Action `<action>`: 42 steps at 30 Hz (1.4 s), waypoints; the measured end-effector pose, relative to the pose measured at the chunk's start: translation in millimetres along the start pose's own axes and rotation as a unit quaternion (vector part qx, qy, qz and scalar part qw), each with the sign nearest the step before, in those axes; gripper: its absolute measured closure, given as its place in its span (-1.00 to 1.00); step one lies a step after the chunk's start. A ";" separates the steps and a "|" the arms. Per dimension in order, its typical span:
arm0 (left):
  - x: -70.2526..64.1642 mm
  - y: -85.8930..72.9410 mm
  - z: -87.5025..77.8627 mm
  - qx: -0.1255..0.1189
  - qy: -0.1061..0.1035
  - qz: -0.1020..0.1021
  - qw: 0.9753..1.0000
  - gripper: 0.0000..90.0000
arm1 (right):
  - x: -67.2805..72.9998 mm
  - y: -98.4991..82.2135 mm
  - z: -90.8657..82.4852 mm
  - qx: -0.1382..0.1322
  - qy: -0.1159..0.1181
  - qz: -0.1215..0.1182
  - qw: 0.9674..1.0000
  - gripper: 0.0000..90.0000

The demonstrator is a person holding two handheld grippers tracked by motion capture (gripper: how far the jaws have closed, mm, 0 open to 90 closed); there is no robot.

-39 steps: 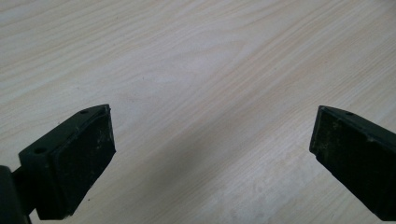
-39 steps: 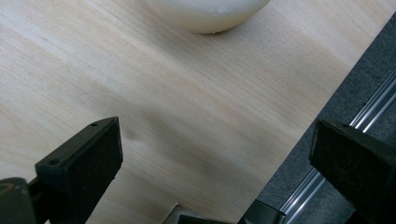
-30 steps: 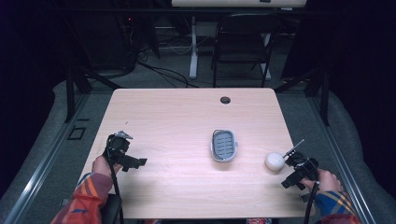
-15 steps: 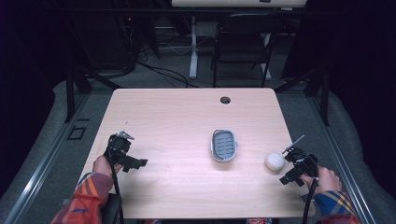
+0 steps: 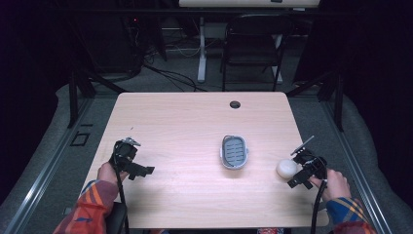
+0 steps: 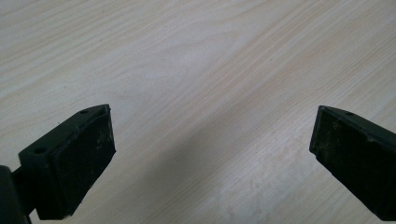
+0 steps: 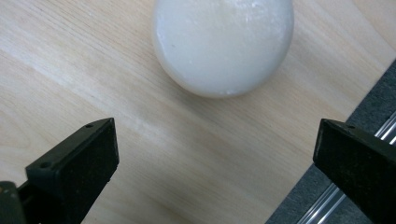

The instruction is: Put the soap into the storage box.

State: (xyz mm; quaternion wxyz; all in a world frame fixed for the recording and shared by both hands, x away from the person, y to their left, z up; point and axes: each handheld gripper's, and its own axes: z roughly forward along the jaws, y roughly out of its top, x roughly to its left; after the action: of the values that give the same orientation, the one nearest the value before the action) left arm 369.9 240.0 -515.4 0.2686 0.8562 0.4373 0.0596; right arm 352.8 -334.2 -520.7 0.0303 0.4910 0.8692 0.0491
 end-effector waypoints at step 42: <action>-2.2 1.8 1.7 0.007 0.000 0.009 1.000 -1.00 | 3.4 55.9 9.4 0.017 0.002 -0.050 0.999 -0.73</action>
State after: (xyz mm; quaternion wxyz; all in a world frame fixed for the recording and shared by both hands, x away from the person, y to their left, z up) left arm 370.4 236.8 -515.7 0.2619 0.8621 0.4297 0.0593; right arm 399.6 -302.2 -523.7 0.0227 0.4477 0.8932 0.0338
